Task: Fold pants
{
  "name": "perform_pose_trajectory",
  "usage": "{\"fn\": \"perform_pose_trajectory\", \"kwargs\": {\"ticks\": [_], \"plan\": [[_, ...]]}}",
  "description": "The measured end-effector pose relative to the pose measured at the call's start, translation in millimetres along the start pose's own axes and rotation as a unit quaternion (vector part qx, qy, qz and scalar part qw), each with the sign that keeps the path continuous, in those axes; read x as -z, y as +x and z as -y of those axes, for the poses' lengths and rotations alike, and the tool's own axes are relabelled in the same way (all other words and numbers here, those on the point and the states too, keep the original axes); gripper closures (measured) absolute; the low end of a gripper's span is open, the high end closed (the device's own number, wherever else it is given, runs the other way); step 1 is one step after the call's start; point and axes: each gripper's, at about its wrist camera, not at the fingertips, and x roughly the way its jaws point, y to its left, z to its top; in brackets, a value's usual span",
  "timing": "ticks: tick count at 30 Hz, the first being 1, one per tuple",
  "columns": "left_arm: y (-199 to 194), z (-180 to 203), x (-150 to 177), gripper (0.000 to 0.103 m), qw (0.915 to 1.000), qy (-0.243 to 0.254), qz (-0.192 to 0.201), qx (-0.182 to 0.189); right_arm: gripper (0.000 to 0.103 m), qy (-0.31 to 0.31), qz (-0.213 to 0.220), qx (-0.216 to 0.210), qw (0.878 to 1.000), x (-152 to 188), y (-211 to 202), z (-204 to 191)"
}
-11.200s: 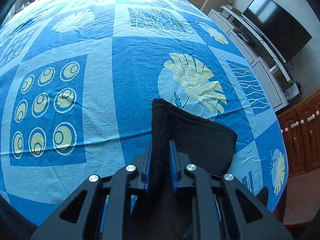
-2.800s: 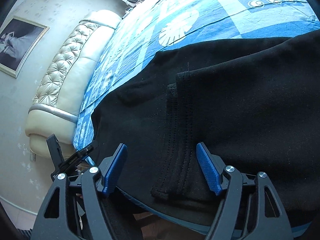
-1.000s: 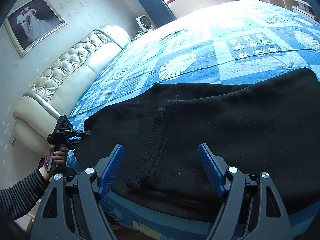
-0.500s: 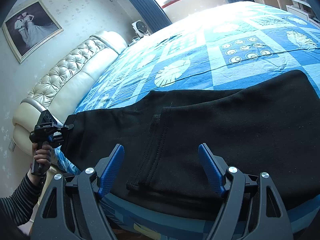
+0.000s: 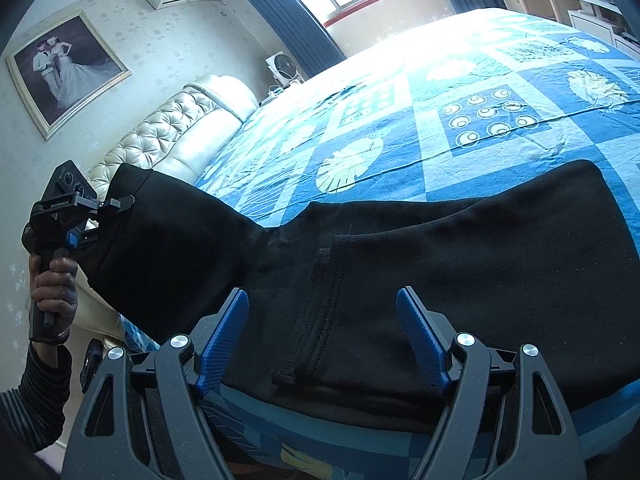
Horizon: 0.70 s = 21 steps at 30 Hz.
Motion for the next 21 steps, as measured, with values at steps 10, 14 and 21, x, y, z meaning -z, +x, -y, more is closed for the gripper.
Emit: {"fn": "perform_pose_trajectory", "kwargs": {"ticks": [10, 14, 21], "plan": [[118.2, 81.5, 3.9, 0.090, 0.9940, 0.077, -0.048, -0.061, 0.027, 0.045, 0.033, 0.031, 0.998, -10.6, -38.3, 33.6], [162.2, 103.5, 16.0, 0.090, 0.9878, 0.110, -0.055, -0.096, 0.024, 0.066, 0.048, 0.041, 0.996, -11.0, -53.6, 52.8], [218.3, 121.3, 42.5, 0.089, 0.9709, 0.167, -0.059, -0.162, 0.017, 0.120, 0.067, 0.055, 0.989, -7.7, -65.8, 86.2]]}}
